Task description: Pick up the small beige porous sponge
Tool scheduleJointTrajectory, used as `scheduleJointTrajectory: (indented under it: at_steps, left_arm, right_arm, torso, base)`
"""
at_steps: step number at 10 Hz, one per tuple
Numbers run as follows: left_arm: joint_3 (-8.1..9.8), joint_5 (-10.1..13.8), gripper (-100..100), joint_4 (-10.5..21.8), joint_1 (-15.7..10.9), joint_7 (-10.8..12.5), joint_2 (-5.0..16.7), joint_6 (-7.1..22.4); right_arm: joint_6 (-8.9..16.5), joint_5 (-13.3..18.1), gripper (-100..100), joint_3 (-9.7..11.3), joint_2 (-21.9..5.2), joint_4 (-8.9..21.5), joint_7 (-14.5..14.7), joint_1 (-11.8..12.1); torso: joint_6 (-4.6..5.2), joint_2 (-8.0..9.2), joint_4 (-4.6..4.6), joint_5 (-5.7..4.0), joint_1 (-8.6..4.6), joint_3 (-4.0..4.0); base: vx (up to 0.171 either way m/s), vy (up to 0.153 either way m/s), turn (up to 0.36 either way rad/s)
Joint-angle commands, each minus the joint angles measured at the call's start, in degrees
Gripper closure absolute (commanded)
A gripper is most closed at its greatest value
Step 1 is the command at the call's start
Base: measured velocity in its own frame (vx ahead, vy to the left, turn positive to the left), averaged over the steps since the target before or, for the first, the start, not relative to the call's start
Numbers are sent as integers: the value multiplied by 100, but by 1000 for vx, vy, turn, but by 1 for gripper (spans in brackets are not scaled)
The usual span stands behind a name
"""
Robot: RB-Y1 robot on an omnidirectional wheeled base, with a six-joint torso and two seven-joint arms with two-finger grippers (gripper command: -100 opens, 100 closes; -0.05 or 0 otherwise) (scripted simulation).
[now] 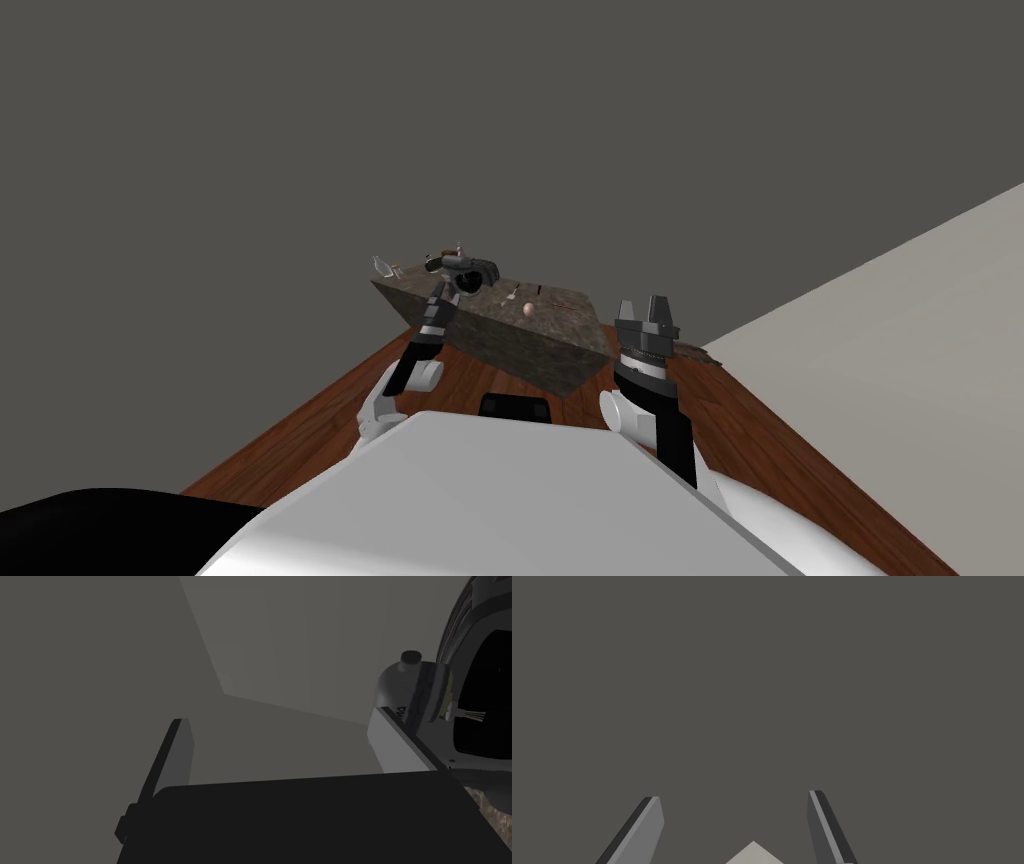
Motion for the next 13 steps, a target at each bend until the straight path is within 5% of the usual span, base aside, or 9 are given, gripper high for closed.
scheduleJointTrajectory:
  at_steps: [1,13]
  left_arm:
    - [37,23,-100,128,-138,146,190,286]
    - [268,119,-100,1022,-953,868,1128,2096]
  right_arm:
    - [0,0,0,0,0,0,0,0]
    - [0,0,0,0,0,0,0,0]
  torso:
    - [0,0,0,0,0,0]
    - [-2,-1,0,-1,-3,0]
  base:
    - [-35,-63,-73]
    - [-22,-67,-60]
